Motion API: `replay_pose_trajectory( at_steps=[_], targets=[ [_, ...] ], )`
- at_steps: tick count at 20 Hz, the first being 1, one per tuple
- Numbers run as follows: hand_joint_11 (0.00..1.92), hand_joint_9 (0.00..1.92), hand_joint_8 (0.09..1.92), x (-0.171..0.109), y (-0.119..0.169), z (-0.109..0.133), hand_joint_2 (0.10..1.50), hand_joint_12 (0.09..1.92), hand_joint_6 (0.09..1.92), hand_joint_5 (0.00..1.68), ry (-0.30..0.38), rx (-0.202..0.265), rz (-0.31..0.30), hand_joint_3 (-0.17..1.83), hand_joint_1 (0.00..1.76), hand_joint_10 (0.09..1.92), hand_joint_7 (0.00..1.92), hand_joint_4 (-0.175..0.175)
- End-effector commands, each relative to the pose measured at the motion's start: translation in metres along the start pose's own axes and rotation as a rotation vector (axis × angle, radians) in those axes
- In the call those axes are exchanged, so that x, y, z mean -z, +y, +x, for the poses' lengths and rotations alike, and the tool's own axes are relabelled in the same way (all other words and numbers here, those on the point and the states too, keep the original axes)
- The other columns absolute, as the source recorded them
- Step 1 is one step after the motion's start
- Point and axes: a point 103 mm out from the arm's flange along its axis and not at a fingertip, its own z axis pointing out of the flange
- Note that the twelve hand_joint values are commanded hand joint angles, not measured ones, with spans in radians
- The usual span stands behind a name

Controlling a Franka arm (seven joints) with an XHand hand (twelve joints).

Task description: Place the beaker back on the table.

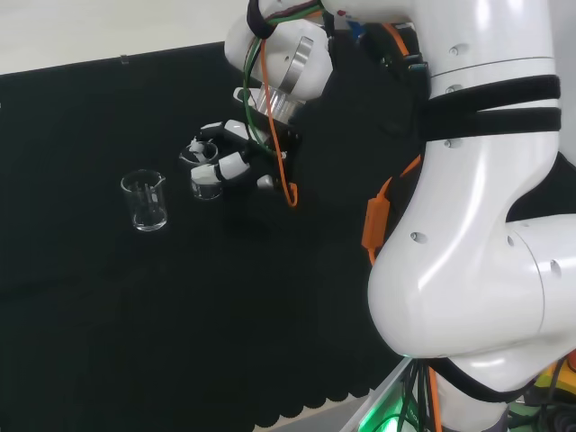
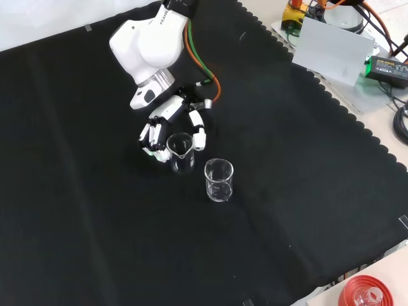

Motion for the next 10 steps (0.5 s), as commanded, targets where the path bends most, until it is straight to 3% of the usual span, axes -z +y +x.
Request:
replay_pose_trajectory(
  at_steps=[1,10],
  targets=[
    [0.16,0.61,0.09,-0.0017,-0.0022,0.0042,0.58,1.35,0.80,0.48,-0.056,0.018,0.010,0.41,0.78,0.62,0.87,-0.054],
    [0.10,0.54,0.09,0.0081,-0.0051,0.0082,0.58,1.35,0.72,0.43,-0.082,0.020,-0.005,0.40,0.77,0.64,0.80,-0.063]
  ],
)
